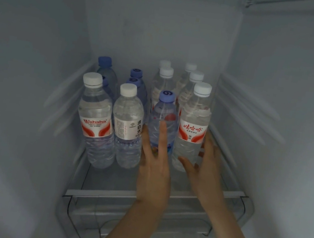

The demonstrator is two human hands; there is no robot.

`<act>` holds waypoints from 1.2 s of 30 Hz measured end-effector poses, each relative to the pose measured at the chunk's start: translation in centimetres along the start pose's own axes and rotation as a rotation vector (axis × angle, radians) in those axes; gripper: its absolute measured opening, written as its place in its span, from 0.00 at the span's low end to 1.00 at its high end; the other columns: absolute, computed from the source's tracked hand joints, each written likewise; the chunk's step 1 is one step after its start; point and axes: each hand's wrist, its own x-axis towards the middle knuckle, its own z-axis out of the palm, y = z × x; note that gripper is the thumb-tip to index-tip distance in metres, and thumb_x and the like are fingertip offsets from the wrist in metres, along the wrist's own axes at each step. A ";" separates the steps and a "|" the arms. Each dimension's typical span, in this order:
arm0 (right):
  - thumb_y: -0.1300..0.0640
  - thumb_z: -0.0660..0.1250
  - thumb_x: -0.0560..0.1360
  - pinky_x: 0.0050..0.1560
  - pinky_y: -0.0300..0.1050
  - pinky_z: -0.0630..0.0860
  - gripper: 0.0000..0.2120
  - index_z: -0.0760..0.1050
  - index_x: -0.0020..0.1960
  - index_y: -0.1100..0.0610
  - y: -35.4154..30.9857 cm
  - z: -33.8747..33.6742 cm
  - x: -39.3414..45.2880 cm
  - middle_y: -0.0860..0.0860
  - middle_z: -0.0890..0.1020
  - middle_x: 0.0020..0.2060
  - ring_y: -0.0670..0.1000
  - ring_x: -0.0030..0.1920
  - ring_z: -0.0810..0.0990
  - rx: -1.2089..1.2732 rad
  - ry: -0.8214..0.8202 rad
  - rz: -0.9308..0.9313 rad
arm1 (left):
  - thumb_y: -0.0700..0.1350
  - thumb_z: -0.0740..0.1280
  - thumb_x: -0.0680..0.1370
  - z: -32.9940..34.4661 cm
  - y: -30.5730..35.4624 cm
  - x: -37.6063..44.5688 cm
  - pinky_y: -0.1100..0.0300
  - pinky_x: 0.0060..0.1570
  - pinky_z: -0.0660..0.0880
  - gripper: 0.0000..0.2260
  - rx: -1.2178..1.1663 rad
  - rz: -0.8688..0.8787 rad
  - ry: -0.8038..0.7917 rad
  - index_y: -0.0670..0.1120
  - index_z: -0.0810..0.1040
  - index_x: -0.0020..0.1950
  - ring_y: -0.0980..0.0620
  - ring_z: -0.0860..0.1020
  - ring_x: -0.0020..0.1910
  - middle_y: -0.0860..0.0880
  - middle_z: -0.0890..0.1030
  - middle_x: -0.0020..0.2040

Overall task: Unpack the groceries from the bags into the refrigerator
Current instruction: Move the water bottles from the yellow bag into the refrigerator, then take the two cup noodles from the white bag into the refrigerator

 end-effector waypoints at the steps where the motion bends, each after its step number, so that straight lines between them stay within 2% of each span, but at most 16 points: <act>1: 0.58 0.75 0.70 0.61 0.59 0.74 0.41 0.56 0.76 0.45 0.0 0.0 0.0 0.51 0.67 0.65 0.51 0.63 0.71 0.004 -0.002 0.007 | 0.32 0.65 0.77 0.0 0.0 -0.1 0.46 0.51 0.81 0.44 -0.008 0.003 -0.001 0.53 0.38 0.79 0.35 0.70 0.69 0.36 0.51 0.78; 4: 0.58 0.74 0.71 0.62 0.58 0.73 0.39 0.58 0.75 0.49 0.1 -0.1 -0.2 0.51 0.67 0.64 0.52 0.63 0.71 0.014 -0.017 0.009 | 0.30 0.64 0.77 -0.3 -0.1 -0.5 0.45 0.50 0.80 0.43 -0.047 0.029 0.000 0.55 0.40 0.79 0.37 0.67 0.72 0.39 0.48 0.79; 7: 0.61 0.72 0.72 0.62 0.55 0.74 0.35 0.61 0.74 0.52 0.1 -0.5 -0.7 0.53 0.69 0.63 0.51 0.62 0.73 -0.018 -0.040 0.033 | 0.31 0.66 0.75 -1.2 0.1 -1.7 0.46 0.46 0.81 0.44 -0.067 0.024 -0.025 0.56 0.42 0.79 0.38 0.70 0.69 0.42 0.49 0.79; 9: 0.61 0.69 0.74 0.62 0.53 0.74 0.28 0.64 0.72 0.55 -0.3 -1.1 -1.6 0.53 0.72 0.62 0.51 0.61 0.74 -0.068 -0.033 0.045 | 0.33 0.68 0.74 -1.9 0.2 -3.0 0.49 0.46 0.81 0.42 -0.092 0.013 -0.040 0.53 0.49 0.79 0.40 0.71 0.68 0.43 0.54 0.78; 12: 0.59 0.66 0.77 0.61 0.43 0.72 0.19 0.71 0.67 0.57 -1.5 -2.2 -4.3 0.47 0.77 0.59 0.47 0.60 0.75 -0.124 -0.006 0.012 | 0.35 0.69 0.74 -3.3 -0.1 -4.9 0.55 0.55 0.76 0.33 -0.222 -0.003 -0.050 0.48 0.61 0.76 0.47 0.72 0.67 0.47 0.68 0.71; 14: 0.60 0.66 0.77 0.60 0.37 0.71 0.17 0.74 0.65 0.55 -2.4 -3.1 -6.5 0.42 0.77 0.57 0.43 0.59 0.76 -0.131 0.036 0.001 | 0.36 0.67 0.75 -4.5 -0.1 -5.9 0.62 0.55 0.73 0.30 -0.304 0.029 -0.053 0.50 0.62 0.74 0.51 0.74 0.62 0.49 0.74 0.65; 16: 0.59 0.65 0.77 0.62 0.37 0.70 0.16 0.74 0.64 0.53 -3.1 -3.6 -9.1 0.41 0.77 0.57 0.42 0.60 0.75 -0.139 0.039 0.019 | 0.40 0.65 0.76 -5.7 0.0 -6.9 0.63 0.52 0.74 0.26 -0.371 0.038 -0.069 0.53 0.64 0.72 0.56 0.77 0.57 0.52 0.78 0.59; 19: 0.58 0.66 0.77 0.62 0.40 0.72 0.15 0.74 0.63 0.53 -3.7 -3.7 -13.4 0.44 0.80 0.57 0.44 0.59 0.77 -0.211 0.086 -0.003 | 0.46 0.61 0.77 -7.4 -0.2 -8.6 0.67 0.48 0.74 0.18 -0.413 0.095 -0.122 0.54 0.68 0.67 0.60 0.79 0.49 0.57 0.80 0.53; 21: 0.61 0.67 0.76 0.60 0.43 0.74 0.14 0.75 0.61 0.56 -3.6 -3.3 -16.1 0.46 0.81 0.54 0.45 0.57 0.79 -0.228 0.132 -0.012 | 0.49 0.59 0.77 -8.2 -0.8 -10.0 0.70 0.45 0.73 0.16 -0.419 0.148 -0.190 0.54 0.69 0.66 0.61 0.79 0.46 0.58 0.81 0.50; 24: 0.54 0.65 0.77 0.58 0.44 0.76 0.13 0.76 0.59 0.58 -3.2 -2.7 -20.5 0.48 0.81 0.52 0.44 0.56 0.79 -0.247 0.185 0.032 | 0.49 0.60 0.77 -8.8 -2.2 -12.5 0.68 0.43 0.74 0.15 -0.444 0.196 -0.320 0.55 0.70 0.64 0.62 0.79 0.44 0.59 0.82 0.47; 30: 0.51 0.63 0.78 0.59 0.28 0.69 0.14 0.74 0.62 0.53 -3.5 -1.7 -30.7 0.44 0.80 0.55 0.38 0.56 0.77 -0.365 0.214 0.335 | 0.47 0.61 0.77 -9.4 -4.1 -19.1 0.60 0.41 0.81 0.12 -0.498 0.319 -0.609 0.52 0.71 0.61 0.59 0.82 0.41 0.56 0.83 0.43; 33: 0.54 0.64 0.77 0.60 0.36 0.73 0.14 0.74 0.63 0.52 -3.6 -1.8 -35.9 0.44 0.80 0.55 0.38 0.56 0.77 -0.398 0.225 0.470 | 0.45 0.65 0.76 -9.6 -4.4 -22.4 0.61 0.43 0.81 0.13 -0.452 0.383 -0.777 0.53 0.73 0.60 0.60 0.81 0.41 0.58 0.83 0.43; 36: 0.55 0.65 0.77 0.61 0.41 0.74 0.14 0.74 0.63 0.50 -3.8 -2.0 -41.1 0.41 0.78 0.55 0.38 0.56 0.77 -0.404 0.268 0.597 | 0.44 0.69 0.76 -10.4 -4.7 -25.3 0.66 0.43 0.79 0.13 -0.409 0.479 -0.935 0.55 0.74 0.58 0.62 0.80 0.40 0.59 0.83 0.42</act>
